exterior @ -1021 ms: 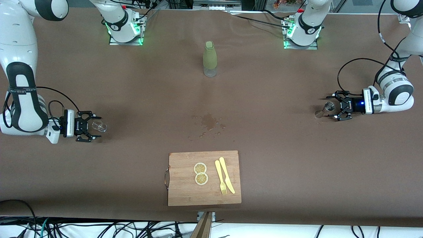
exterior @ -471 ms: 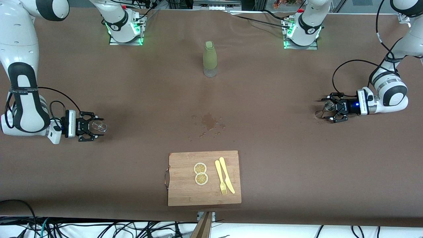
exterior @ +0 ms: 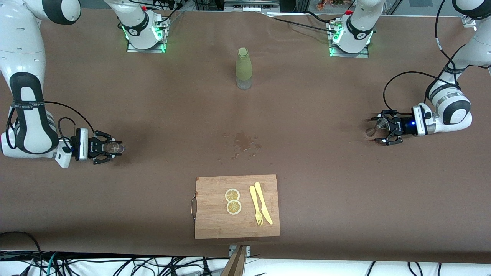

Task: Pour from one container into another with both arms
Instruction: 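Lift the beaker with the right gripper while the left gripper lifts the jigger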

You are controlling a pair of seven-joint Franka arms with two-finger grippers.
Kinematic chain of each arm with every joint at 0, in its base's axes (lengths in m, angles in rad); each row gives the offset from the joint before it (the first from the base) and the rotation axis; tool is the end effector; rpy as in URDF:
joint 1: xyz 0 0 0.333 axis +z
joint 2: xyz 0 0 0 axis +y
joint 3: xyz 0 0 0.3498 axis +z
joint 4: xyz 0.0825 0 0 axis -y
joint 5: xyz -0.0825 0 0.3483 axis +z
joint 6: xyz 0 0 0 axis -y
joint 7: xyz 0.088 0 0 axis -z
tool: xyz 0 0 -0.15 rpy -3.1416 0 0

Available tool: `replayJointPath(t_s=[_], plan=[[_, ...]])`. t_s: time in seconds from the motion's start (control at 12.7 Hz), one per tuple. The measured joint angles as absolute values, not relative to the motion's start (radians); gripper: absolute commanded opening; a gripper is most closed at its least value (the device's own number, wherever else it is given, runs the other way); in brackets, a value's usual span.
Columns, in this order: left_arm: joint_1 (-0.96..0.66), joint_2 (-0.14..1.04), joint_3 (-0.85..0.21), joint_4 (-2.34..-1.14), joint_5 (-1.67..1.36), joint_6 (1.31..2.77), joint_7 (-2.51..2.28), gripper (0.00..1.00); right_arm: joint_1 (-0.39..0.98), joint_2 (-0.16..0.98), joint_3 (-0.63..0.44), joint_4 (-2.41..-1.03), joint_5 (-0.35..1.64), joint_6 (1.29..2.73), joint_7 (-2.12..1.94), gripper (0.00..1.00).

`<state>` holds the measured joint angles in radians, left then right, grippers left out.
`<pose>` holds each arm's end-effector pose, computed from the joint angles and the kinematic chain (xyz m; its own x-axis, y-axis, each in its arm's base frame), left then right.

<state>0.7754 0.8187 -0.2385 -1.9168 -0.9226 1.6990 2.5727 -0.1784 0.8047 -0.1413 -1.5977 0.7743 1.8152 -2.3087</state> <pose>0.4899 0.1622 0.1232 0.1352 -0.2077 0.9688 -0.9878 -0.1046 0.1154 0.6174 -0.1029 0.1596 0.0539 0.7287 0.6827 0.9845 0.0754 -0.1582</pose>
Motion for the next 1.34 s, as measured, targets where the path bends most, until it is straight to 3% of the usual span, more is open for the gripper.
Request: replayJointPath(t_s=[0.55,0.71,0.79,0.86,1.1,1.18,1.34], plan=[[0.719,0.821,-0.239,-1.944,-0.984,1.706,2.649,0.97,-0.157,0.805,-0.141,-1.576,0.774,1.815,-2.276,0.28],[0.707,0.824,-0.239,-1.945,-0.995,1.71,2.665,0.93,-0.155,0.805,-0.141,-1.574,0.774,1.815,-2.275,0.18],[0.706,0.825,-0.239,-1.945,-0.996,1.711,2.668,0.86,-0.153,0.805,-0.141,-1.572,0.774,1.815,-2.275,0.14],[0.706,0.827,-0.239,-1.945,-0.996,1.711,2.673,0.7,-0.149,0.805,-0.141,-1.571,0.774,1.815,-2.275,0.12],[0.706,0.834,-0.236,-1.945,-0.996,1.711,2.692,0.1,-0.138,0.805,-0.141,-1.571,0.774,1.815,-2.253,0.1],[0.706,0.834,-0.234,-1.945,-0.996,1.711,2.695,0.0,-0.133,0.805,-0.141,-1.57,0.774,1.815,-2.242,0.08],[0.706,0.834,-0.233,-1.945,-0.996,1.711,2.697,0.0,-0.116,0.804,-0.141,-1.562,0.774,1.815,-2.229,0.07]])
